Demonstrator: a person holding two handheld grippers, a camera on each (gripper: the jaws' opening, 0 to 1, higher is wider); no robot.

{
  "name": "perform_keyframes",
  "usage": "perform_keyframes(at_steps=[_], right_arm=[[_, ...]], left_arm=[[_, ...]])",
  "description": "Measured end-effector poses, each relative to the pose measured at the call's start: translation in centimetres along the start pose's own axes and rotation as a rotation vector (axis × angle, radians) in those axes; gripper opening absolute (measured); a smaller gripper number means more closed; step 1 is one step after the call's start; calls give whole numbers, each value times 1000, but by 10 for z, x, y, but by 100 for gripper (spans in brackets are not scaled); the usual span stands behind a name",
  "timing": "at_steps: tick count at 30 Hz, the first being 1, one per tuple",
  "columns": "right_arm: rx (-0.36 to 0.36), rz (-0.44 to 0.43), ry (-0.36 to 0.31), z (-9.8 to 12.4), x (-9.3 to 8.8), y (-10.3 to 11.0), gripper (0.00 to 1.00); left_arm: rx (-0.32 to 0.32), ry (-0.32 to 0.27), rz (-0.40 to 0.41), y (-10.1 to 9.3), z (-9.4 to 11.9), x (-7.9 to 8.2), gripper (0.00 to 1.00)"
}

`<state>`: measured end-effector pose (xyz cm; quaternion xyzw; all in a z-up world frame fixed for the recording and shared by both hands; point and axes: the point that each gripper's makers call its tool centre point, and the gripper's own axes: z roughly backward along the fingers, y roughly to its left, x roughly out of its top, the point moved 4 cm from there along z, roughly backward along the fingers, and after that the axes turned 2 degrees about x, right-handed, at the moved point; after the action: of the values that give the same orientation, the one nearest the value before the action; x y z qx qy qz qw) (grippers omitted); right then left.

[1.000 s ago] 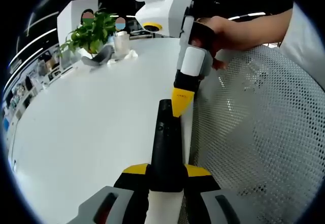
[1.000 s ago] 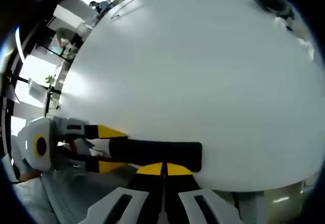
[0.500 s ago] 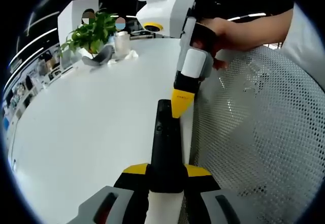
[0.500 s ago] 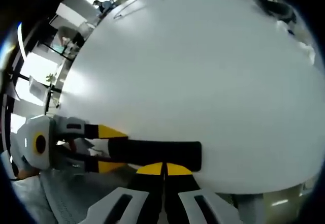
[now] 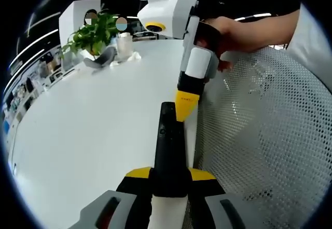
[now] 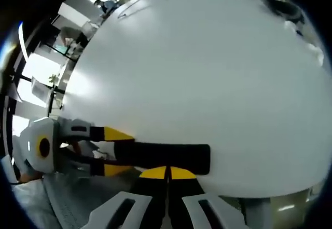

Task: Press the specified remote control buttons in sequence, fully releasing each button before pressing the next.

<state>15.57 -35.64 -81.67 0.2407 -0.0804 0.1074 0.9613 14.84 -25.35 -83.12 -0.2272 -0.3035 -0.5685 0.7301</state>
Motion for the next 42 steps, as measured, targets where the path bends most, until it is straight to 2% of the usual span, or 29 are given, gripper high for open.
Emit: perform_keyframes(at_steps=[3,7,14,28,33,42], right_arm=[[-7,-1,-32,3,3,-3,0],[28,-34,-54,4,6,-3,0],[-2,-12,-76,4,8,-4,0],[10,17,-79,2,8,-1,0],[-9,41,-56,-2,5,-1,0],[-13,46,-80,-2,7,-2,0]], left_arm=[[0,0,-1,0,0,0,25],[0,0,-3,0,0,0,25],[-1,2,-10,-1,0,0,25],[-4,5,-15,-2,0,0,25],[-4,5,-15,-2,0,0,25],[-3,4,-14,-1,0,0,25]])
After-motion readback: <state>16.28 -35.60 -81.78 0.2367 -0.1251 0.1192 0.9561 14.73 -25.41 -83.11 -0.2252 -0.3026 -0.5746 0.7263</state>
